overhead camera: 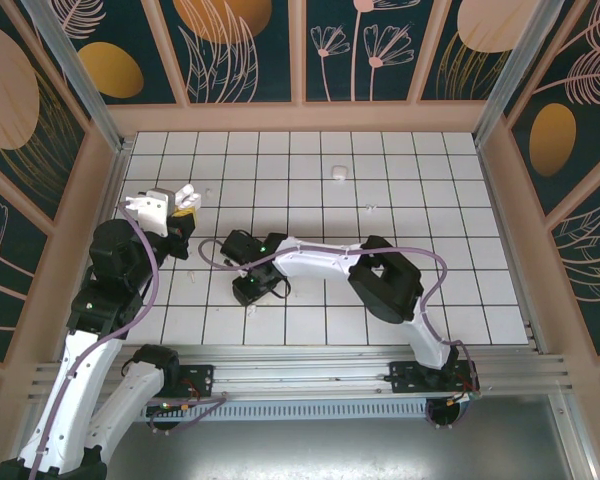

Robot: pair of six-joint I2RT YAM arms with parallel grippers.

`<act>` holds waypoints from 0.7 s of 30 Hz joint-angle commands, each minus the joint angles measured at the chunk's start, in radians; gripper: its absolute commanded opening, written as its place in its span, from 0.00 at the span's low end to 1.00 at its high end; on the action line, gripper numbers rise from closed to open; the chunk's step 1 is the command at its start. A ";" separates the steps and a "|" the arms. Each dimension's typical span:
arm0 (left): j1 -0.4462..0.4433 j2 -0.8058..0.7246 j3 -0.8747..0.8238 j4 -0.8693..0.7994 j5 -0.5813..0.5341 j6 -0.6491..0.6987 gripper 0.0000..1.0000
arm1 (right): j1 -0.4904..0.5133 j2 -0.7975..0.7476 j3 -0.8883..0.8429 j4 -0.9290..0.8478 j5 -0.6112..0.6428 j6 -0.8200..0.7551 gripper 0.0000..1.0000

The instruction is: Insert the wireless bluetooth earbuds into the charging case

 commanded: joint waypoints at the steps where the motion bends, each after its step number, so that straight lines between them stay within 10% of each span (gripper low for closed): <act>1: 0.009 -0.008 -0.008 0.035 -0.005 0.001 0.00 | 0.018 -0.070 0.006 -0.044 0.068 0.184 0.41; 21: 0.008 -0.037 -0.037 0.034 0.041 0.029 0.00 | 0.097 -0.042 -0.033 -0.058 0.117 0.526 0.55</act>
